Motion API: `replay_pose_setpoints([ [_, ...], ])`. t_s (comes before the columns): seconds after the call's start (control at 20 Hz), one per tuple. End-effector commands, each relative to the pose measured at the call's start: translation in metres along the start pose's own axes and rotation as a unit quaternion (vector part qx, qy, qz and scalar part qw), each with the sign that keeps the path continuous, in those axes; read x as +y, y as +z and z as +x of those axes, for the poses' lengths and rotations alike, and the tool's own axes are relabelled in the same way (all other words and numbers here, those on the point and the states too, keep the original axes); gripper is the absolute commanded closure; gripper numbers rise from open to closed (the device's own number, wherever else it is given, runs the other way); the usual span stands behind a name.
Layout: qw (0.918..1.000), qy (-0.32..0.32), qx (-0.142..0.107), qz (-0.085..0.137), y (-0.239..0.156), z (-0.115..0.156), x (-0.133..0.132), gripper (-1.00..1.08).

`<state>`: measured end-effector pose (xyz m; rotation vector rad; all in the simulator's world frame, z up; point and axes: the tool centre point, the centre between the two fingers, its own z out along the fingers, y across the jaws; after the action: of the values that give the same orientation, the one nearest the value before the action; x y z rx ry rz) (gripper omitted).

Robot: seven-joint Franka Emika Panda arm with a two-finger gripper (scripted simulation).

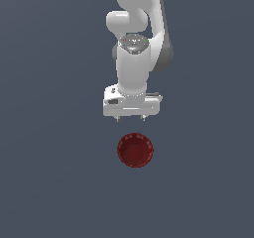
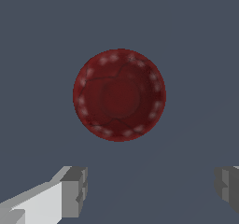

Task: Pick up the object and move it to a goal position.

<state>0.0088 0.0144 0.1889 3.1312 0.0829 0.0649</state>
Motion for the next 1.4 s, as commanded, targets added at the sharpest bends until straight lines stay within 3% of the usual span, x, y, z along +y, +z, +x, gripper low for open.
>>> replay_pose_setpoints([
  [0.0, 1.0, 0.0, 0.0, 0.0, 0.0, 0.0, 0.0, -0.2],
  [0.8, 0.9998, -0.019, -0.003, -0.009, 0.007, 0.001, -0.006, -0.2],
  [1.1, 0.9984, -0.042, -0.011, -0.036, 0.024, 0.005, -0.016, -0.2],
  [1.35, 0.9944, -0.074, -0.02, -0.073, 0.046, 0.01, -0.03, -0.2],
])
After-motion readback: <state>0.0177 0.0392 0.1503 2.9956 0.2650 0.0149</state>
